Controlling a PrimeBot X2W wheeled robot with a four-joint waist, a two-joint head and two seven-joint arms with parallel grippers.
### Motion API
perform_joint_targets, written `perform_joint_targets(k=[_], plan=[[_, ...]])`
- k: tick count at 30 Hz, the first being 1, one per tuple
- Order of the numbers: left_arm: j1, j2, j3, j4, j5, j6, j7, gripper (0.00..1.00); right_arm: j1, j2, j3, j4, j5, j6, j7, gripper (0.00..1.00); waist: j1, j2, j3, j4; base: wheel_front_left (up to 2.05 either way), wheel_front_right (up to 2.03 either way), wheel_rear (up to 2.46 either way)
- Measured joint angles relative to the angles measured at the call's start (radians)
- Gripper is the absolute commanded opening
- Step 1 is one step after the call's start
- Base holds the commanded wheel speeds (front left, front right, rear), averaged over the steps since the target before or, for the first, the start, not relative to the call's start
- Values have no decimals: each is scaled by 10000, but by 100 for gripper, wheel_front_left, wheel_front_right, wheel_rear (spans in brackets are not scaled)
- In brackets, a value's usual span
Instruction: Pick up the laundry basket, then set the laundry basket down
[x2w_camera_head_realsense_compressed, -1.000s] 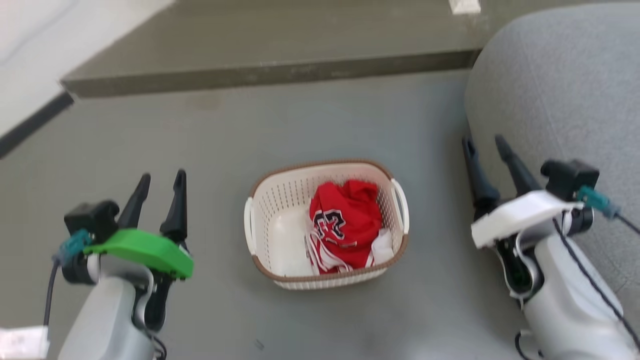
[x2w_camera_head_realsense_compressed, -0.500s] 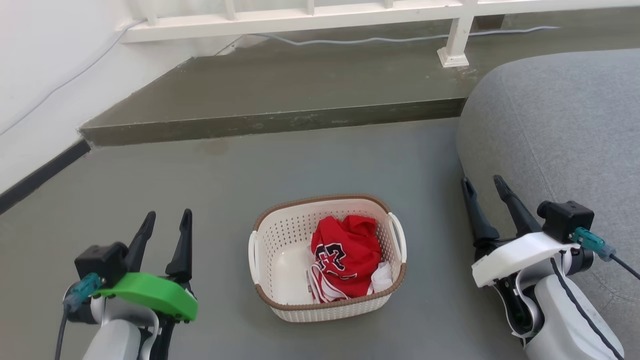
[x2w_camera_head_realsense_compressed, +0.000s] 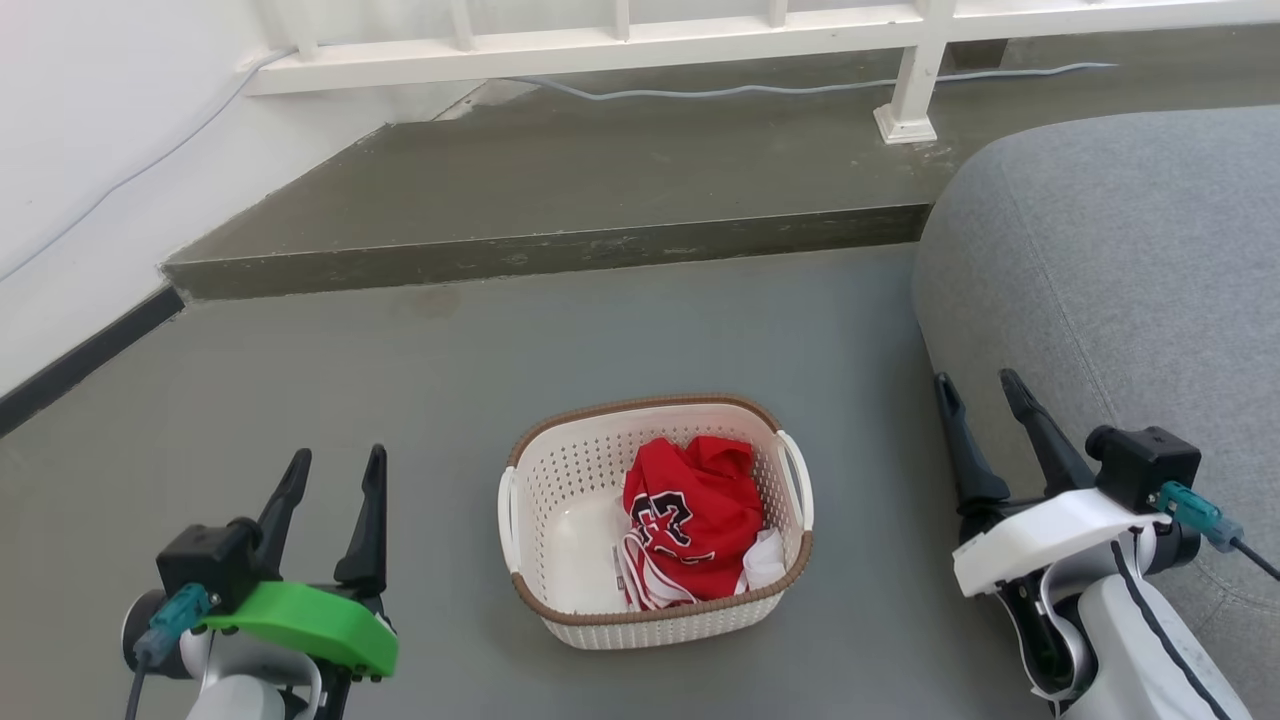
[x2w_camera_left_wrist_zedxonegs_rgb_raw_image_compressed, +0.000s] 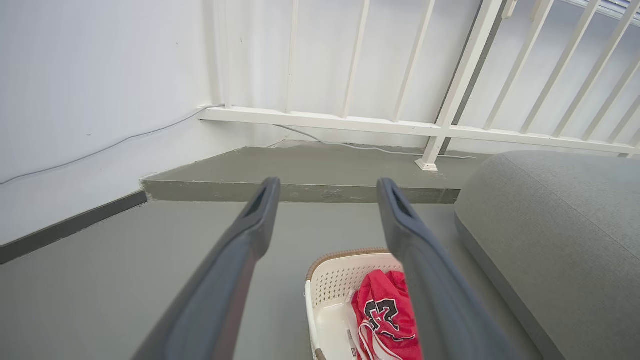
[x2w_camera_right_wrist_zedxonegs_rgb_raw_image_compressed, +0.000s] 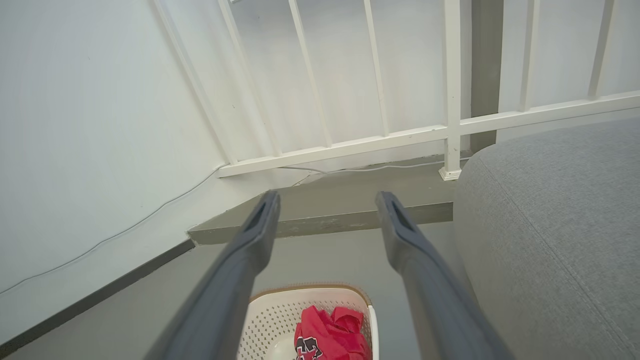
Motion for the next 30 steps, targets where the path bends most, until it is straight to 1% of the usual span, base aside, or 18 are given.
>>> perform_joint_targets(k=[26, 27, 30], plan=[[521, -261, 228, -514, 395, 0, 0, 100, 285, 102, -174, -334, -368, 4, 0, 100, 0, 0, 55, 19, 0, 0, 0], [555, -265, 228, -516, 395, -2, 0, 0, 316, 102, -173, -334, -376, 4, 0, 0, 0, 0, 56, 20, 0, 0, 0], [661, -339, 180, -245, 393, -2, 52, 0, 518, 157, -134, -79, -368, 4, 8, 0, 1, 0, 57, 20, 0, 0, 0]])
